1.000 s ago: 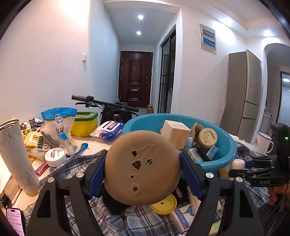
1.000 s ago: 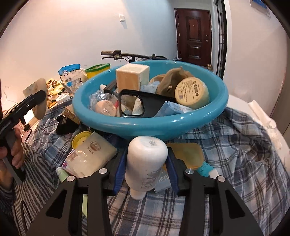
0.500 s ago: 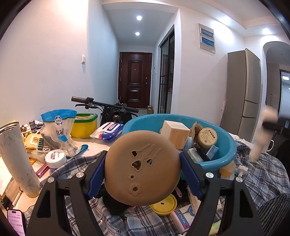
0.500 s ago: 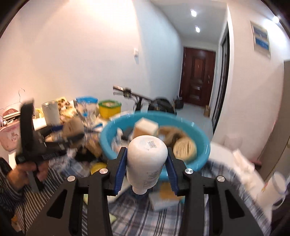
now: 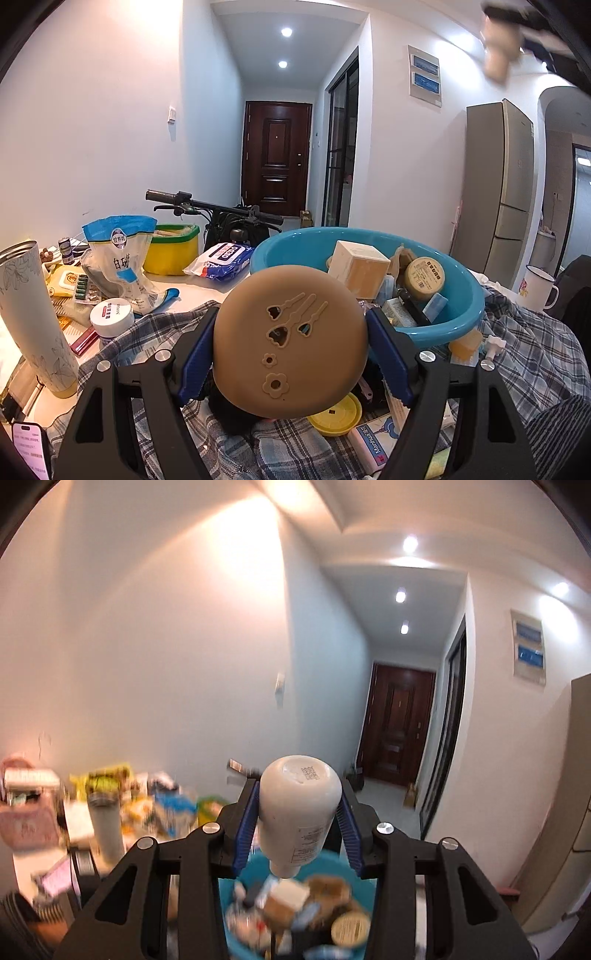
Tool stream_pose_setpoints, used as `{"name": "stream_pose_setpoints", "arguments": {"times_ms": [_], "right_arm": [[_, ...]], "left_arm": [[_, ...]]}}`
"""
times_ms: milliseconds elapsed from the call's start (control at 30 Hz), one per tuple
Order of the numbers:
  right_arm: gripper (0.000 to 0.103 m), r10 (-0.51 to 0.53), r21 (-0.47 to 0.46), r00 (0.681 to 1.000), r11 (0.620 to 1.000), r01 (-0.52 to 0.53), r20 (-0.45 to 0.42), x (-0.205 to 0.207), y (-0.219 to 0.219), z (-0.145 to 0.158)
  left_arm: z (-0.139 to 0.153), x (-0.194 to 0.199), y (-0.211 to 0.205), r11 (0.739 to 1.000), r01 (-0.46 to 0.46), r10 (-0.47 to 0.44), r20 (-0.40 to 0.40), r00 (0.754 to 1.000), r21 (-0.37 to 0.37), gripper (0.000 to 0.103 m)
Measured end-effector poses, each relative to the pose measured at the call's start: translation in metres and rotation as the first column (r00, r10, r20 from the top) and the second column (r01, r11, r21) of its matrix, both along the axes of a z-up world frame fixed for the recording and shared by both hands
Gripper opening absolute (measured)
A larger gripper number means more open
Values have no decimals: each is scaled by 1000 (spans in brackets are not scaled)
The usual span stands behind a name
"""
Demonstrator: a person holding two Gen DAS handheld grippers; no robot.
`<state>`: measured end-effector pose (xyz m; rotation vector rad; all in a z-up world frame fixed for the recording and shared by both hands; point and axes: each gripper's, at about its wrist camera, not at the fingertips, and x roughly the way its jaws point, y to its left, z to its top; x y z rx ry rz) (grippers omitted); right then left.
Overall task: Organize objects
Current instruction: 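Grasp the white lotion bottle with the right tool and lift it, then carry the tan disc in the left tool while the right tool carries the bottle over the basin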
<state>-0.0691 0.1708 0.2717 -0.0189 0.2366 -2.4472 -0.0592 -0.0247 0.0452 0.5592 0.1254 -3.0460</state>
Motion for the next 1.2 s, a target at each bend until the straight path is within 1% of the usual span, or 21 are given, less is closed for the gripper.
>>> {"name": "stream_pose_setpoints", "arguments": {"times_ms": [67, 167, 300, 433, 500, 533, 633, 667, 767, 833, 967, 1067, 1200], "right_arm": [[40, -5, -30, 999, 1000, 4, -35, 4, -2, 7], [40, 4, -76, 999, 997, -8, -50, 0, -8, 12], [40, -2, -119, 999, 993, -4, -51, -13, -7, 6], [39, -34, -139, 998, 990, 27, -46, -31, 0, -11], [39, -45, -147, 999, 988, 41, -30, -44, 4, -20], [39, -44, -143, 999, 989, 43, -5, -52, 5, -23], [39, -21, -168, 998, 985, 31, 61, -70, 14, -32], [39, -14, -169, 997, 985, 28, 80, -74, 16, -34], [39, -14, -172, 995, 984, 32, 103, -80, 25, -37], [39, 1, -185, 993, 982, 21, 118, -82, 28, -39], [39, 4, -175, 991, 984, 20, 135, -87, 30, -43], [39, 9, -162, 991, 987, 13, 135, -89, 28, -42], [39, -10, -118, 994, 993, 23, 110, -84, 22, -41]], "left_arm": [[0, 0, 0, 1000, 8, -8, 2, 1000, 1, 80], [-1, -1, 1, 1000, 9, -9, 8, 1000, -3, 80], [-2, -2, 2, 1000, 9, -9, 12, 1000, -5, 80], [-3, -2, 1, 1000, 9, -9, 15, 1000, -2, 80], [-4, -3, 0, 1000, 8, -8, 21, 1000, 3, 80], [-4, -4, 0, 1000, 7, -8, 26, 1000, 6, 80], [-6, -6, -3, 1000, 5, -5, 38, 999, 17, 80], [-7, -6, -4, 1000, 1, -2, 39, 999, 21, 80], [-6, -6, -7, 999, -5, 4, 37, 999, 34, 80], [-6, -6, -7, 999, -5, 4, 38, 999, 33, 80], [-6, -6, -6, 1000, -3, 2, 36, 999, 26, 80], [-7, -6, -7, 999, -2, 1, 38, 999, 33, 80], [-7, -6, -8, 999, -8, 6, 41, 999, 41, 80]]}}
